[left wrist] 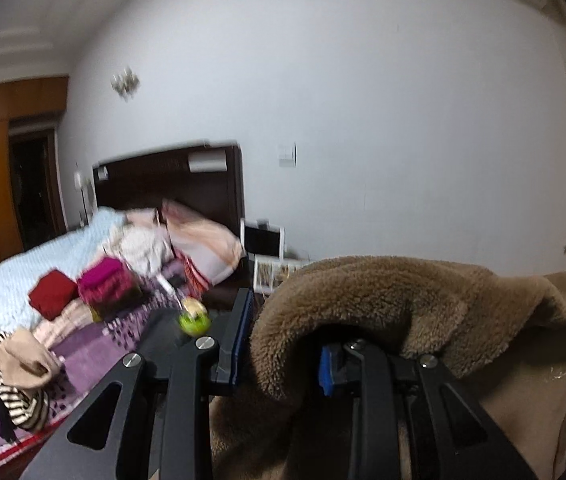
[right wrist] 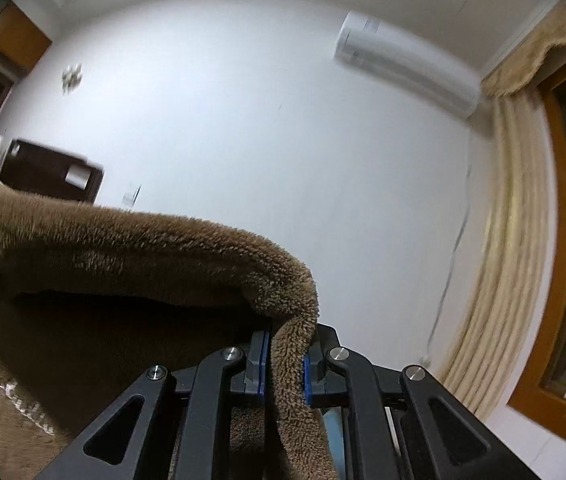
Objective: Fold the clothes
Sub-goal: 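Lower the held blanket with both grippers back toward the bed, then lay the brown sweatshirt flat on the black sheet and open both grippers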
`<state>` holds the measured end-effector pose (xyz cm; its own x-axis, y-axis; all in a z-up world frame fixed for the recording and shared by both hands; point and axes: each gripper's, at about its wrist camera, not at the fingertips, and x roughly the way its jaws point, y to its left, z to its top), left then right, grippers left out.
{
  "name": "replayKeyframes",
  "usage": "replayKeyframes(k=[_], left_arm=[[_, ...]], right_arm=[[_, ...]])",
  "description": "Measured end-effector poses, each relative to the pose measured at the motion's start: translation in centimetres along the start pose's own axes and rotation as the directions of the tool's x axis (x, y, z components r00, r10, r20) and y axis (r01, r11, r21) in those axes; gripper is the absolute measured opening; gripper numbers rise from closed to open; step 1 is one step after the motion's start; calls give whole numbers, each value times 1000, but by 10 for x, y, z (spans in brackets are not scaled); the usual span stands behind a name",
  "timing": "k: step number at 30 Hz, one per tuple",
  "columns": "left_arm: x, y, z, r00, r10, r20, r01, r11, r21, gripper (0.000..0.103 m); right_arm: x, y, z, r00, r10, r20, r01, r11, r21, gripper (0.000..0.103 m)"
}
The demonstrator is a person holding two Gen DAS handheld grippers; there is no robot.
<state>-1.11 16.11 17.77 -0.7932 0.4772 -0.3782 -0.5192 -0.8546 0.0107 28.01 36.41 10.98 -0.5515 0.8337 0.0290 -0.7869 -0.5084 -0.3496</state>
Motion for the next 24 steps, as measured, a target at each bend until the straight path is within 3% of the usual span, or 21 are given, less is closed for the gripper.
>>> replayKeyframes(k=[4,7,14,19,24], left_arm=[[61,-13,-26,992,6,-124,-4,1000,23,32],[99,-18,-48,977,8,-214,-3,1000,25,32],[173,-20,-93,919,6,-395,4,1000,25,32],[205,-21,-113,885,11,-466,3,1000,29,32],[233,-21,-133,848,1,-530,5,1000,9,32]], right_arm=[[42,13,-23,992,58,-116,-60,998,-14,13],[73,23,-42,971,110,-212,-116,993,-15,13],[133,45,-86,892,214,-399,-225,974,20,13],[156,66,-112,846,252,-469,-272,962,27,13],[173,68,-126,782,305,-544,-306,948,92,13]])
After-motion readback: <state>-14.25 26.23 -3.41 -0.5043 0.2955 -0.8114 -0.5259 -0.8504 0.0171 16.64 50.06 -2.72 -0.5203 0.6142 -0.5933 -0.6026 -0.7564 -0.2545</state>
